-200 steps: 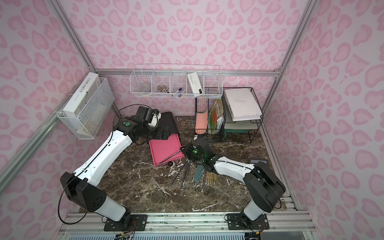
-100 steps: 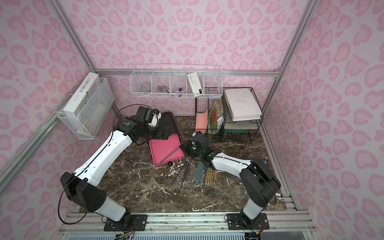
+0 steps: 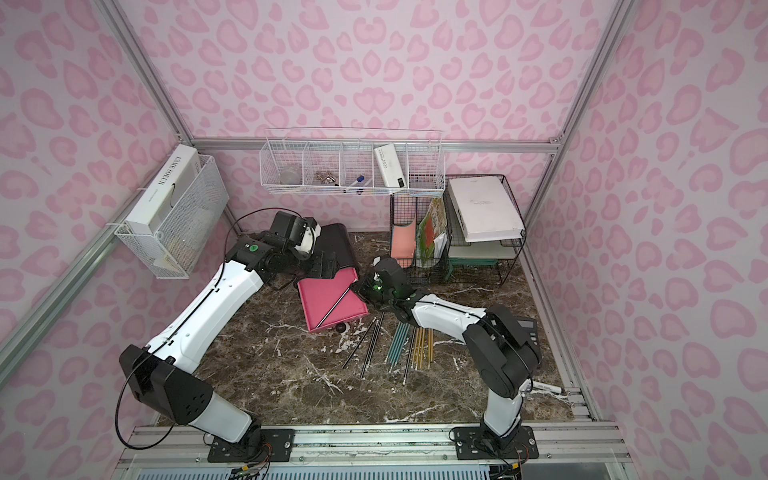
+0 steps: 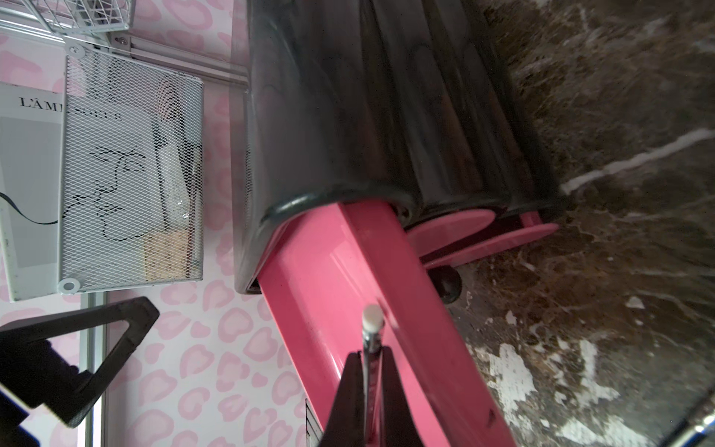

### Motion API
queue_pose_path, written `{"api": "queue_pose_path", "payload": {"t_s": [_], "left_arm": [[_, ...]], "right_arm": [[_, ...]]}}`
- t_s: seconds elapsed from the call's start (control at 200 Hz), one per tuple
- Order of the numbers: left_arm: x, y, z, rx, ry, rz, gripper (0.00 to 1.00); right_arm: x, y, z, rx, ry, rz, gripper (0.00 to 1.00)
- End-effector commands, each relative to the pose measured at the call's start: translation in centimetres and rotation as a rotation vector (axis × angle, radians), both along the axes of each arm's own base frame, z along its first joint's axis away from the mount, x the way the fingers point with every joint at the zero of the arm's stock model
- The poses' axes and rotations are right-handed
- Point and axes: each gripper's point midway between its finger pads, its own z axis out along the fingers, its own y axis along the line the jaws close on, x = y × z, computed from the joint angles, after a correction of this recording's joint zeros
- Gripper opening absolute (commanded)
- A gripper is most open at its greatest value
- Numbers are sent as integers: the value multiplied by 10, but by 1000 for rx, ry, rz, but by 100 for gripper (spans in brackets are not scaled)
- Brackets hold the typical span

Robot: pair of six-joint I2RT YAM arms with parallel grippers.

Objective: Please place the pencils in the drawer according to their color
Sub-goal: Adjust the pencil in the drawer, then pick up the pencil from the center of the board.

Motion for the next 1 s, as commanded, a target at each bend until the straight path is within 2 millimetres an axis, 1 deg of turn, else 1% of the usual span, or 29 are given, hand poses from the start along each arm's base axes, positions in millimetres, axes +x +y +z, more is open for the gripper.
{"api": "queue_pose_path", "payload": {"t_s": [0.0, 0.105, 0.175, 0.285, 0.405, 0.515, 0.58, 0.615, 0.725, 0.815, 0.875, 0.995], "left_arm": [[4, -1, 9, -12, -33, -7, 97], [4, -1, 9, -13, -32, -5, 97], [4, -1, 9, -14, -33, -5, 97], [4, -2, 9, -15, -32, -7, 97], [2, -2, 12, -18, -38, -10, 97], [-2, -3, 16, -27, -40, -25, 97], [-8, -4, 18, -42, -38, -42, 98], [-12, -8, 18, -58, -37, -74, 98], [-31, -19, 18, -122, -10, -145, 99], [-47, -25, 15, -171, 24, -171, 99], [-60, -31, 11, -166, 34, -189, 99], [-86, -51, 3, -121, 46, -233, 99]], "right_arm": [[2, 7, 2, -4, -7, 30, 4], [8, 14, 6, -4, -16, 43, 6], [11, 18, 10, -3, -24, 50, 9], [12, 22, 15, -2, -32, 64, 17], [9, 17, 27, 7, -59, 67, 28], [3, 8, 41, 13, -85, 69, 37], [-1, -2, 48, 11, -98, 61, 43], [-4, -7, 51, 10, -103, 58, 46], [-11, -30, 52, -10, -108, 34, 56], [-15, -53, 48, -47, -109, 12, 61], [-16, -71, 42, -89, -111, -4, 62], [-20, -108, 22, -182, -98, -29, 64]]}}
